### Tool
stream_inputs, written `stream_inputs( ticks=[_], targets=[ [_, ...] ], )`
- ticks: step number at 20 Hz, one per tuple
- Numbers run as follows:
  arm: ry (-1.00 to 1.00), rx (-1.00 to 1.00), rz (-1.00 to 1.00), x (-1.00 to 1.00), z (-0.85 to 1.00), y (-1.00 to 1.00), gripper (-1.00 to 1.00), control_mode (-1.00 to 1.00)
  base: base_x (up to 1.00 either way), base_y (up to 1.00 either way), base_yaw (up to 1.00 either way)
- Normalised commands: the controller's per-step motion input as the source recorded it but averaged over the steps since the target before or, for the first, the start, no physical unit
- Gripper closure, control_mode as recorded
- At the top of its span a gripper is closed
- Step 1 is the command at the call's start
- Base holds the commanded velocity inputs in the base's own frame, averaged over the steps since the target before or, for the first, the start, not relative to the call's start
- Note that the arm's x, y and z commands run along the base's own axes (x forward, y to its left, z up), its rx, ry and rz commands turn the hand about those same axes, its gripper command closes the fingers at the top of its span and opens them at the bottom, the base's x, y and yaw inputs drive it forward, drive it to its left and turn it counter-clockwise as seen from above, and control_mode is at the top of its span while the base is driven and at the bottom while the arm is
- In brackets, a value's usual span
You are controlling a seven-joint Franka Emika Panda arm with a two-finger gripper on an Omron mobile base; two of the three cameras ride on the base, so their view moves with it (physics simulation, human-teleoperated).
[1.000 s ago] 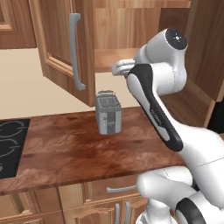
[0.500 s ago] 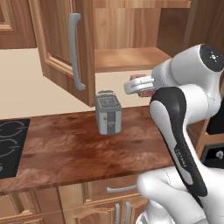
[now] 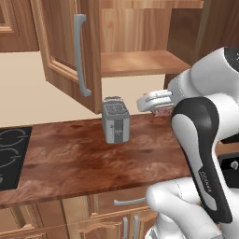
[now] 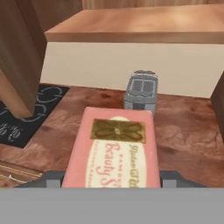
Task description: Open the cabinet. Pick the bar soap and place it next to the sink. Then close the cabinet.
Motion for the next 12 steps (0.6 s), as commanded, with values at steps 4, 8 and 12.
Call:
stream_inputs(
  ticks=[4,8,12],
  targets=[
    [0.16,0.00,0.00,-0.24,-0.19,0.00,1.00,-1.00,0.00,0.00,0.00],
    [0.06,0.00,0.00,-0.32,-0.30,0.00,1.00,-1.00,0.00,0.00,0.00],
    [0.00,0.00,0.00,-0.30,-0.40,0.00,1.00,-1.00,0.00,0.00,0.00]
  ],
)
